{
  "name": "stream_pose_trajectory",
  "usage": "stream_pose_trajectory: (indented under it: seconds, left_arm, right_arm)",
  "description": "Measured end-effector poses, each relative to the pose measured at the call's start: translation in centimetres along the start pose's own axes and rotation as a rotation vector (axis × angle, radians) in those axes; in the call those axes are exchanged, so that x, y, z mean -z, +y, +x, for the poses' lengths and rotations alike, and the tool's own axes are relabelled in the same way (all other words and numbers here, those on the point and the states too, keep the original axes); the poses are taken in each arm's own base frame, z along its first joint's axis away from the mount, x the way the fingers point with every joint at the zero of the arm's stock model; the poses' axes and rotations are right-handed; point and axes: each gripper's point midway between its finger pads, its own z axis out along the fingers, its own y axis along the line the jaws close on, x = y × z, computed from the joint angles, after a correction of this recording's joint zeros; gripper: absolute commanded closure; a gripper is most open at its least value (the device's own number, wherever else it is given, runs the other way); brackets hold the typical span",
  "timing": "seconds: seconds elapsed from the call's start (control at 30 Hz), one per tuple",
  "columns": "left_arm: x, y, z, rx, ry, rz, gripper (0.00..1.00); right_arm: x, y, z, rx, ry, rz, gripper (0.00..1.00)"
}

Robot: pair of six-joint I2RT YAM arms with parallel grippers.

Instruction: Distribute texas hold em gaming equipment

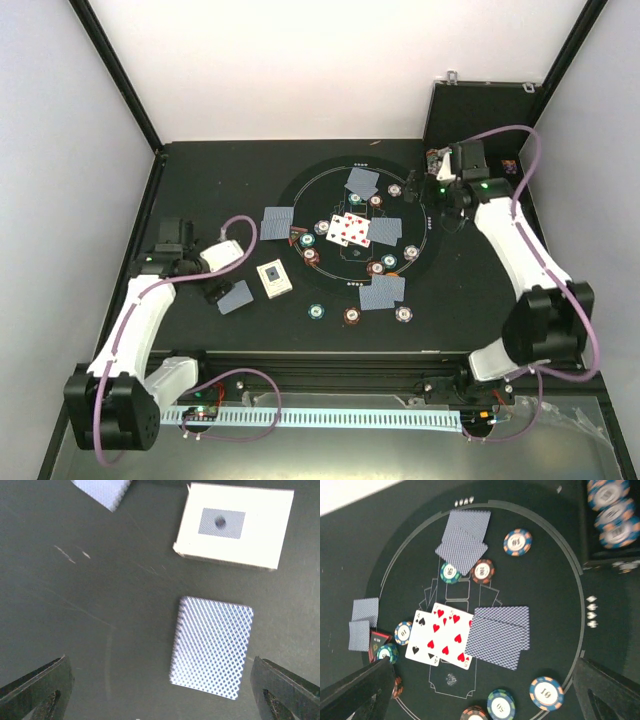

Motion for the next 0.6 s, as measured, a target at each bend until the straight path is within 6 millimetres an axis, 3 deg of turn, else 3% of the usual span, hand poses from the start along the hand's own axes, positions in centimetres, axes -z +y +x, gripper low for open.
stream_pose_trajectory:
  seconds: [0.17, 0.27, 0.43, 0.6]
  left_arm:
    - [5.0, 1.9, -4.0, -0.007, -0.125, -0.054, 0.01]
    - [6.6, 2.6, -5.7, 0.029, -0.192, -0.076, 0.01]
    - [6.2, 3.7, -6.5, 0.149, -0.309, -0.153, 0.01]
    - [3.7, 5.1, -5.8, 0.283, -0.462, -0.292, 0.01]
  right_arm:
    - [5.6, -0.7, -1.1, 0.021, -0.184, 0.077, 0.0]
    - [8.5, -2.3, -1.4, 0.004, -0.316, 0.164, 0.0]
    - [11.5, -7.2, 0.8, -0.018, -0.585, 0.325, 0.0]
    - [10.0, -12.2, 5.4, 0.036, -0.677, 0.473, 0.0]
